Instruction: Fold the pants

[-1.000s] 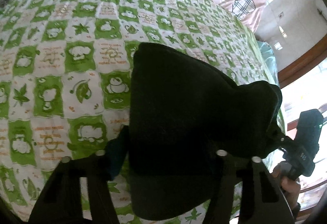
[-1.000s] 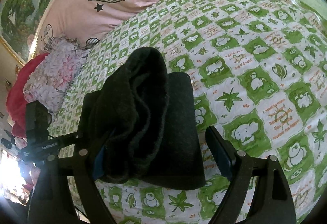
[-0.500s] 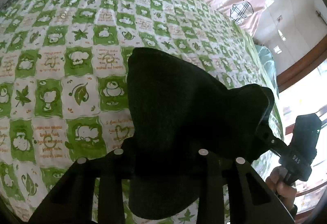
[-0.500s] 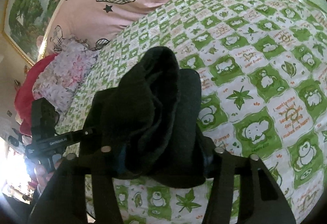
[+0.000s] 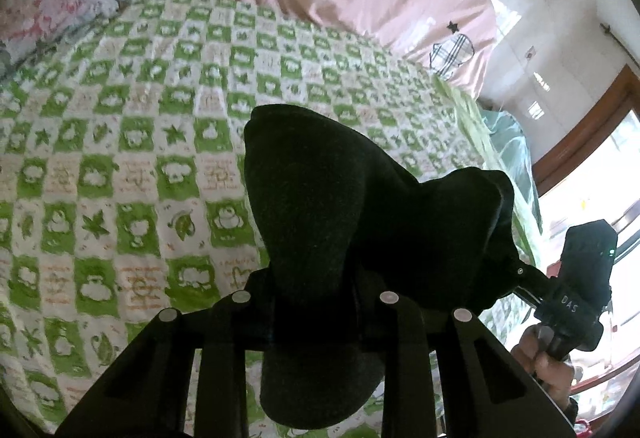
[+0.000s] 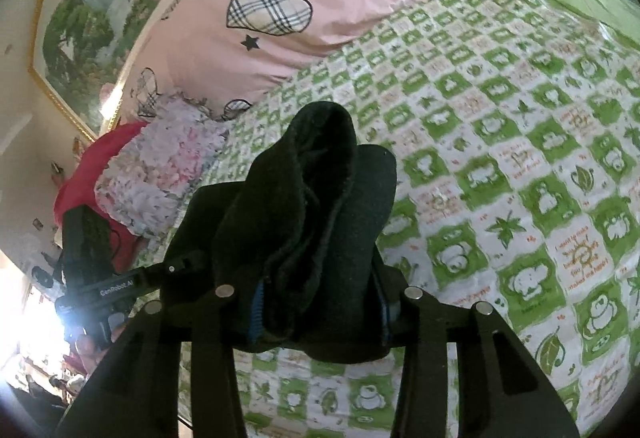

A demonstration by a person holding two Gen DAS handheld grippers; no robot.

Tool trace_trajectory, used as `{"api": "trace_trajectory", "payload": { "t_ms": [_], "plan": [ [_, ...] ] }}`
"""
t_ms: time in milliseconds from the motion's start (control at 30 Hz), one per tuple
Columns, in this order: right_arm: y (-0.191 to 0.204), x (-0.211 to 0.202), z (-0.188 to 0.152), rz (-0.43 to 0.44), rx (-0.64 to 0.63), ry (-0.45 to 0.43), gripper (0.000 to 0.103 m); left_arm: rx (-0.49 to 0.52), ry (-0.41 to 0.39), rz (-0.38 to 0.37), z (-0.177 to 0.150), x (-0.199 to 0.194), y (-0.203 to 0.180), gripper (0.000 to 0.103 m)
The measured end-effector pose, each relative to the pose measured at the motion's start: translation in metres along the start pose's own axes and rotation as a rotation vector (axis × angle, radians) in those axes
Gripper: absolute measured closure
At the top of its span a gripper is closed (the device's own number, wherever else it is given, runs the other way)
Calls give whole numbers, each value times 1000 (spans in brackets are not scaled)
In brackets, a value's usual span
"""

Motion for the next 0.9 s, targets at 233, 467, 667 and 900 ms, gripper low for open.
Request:
{"api": "trace_trajectory", "payload": {
  "t_ms": [233,467,667,900],
  "plan": [
    [10,1,12,1,-19,-19,59,14,-32,-7,12,-14,-1,77],
    [16,18,21,-13,-41,-15,59,5,-45,14,29,-10,10,77],
    [12,45,33,-21,-53,11,59,-11,-48,38,44,0,24,77],
    [6,68,46,-34,-60,31,59,-20,-50,60,64,17,33,77]
  ]
}}
Point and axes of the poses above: each gripper's, at about its wrist camera, not at the fingertips, and x roughly the way its jaws point, y to its left, z to its top, the point moved 7 cm from there along x, roughly the way its jaws point, and after that the axes turned 9 degrees about -x, right-handed, at the moved point
